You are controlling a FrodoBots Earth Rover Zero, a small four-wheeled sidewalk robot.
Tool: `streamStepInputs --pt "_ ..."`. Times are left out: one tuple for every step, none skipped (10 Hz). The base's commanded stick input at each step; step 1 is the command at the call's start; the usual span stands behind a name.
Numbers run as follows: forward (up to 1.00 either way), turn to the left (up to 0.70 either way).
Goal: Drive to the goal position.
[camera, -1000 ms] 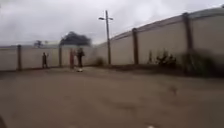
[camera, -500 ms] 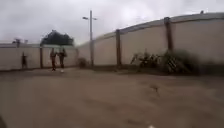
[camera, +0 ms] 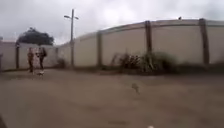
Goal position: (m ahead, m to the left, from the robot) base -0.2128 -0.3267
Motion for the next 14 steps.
streamStepInputs --pt "0.00 -0.45" --pt "0.00 -0.45" --pt "0.00 -0.45" --pt "0.00 -0.45" --pt "0.00 -0.45" --pt "0.00 -0.45" --pt "0.00 -0.45" --pt "0.00 -0.45" --pt "0.00 -0.45" --pt "0.00 -0.45" --pt "0.00 -0.45" --pt "0.00 -0.45" --pt "0.00 -0.45" --pt "0.00 -0.45"
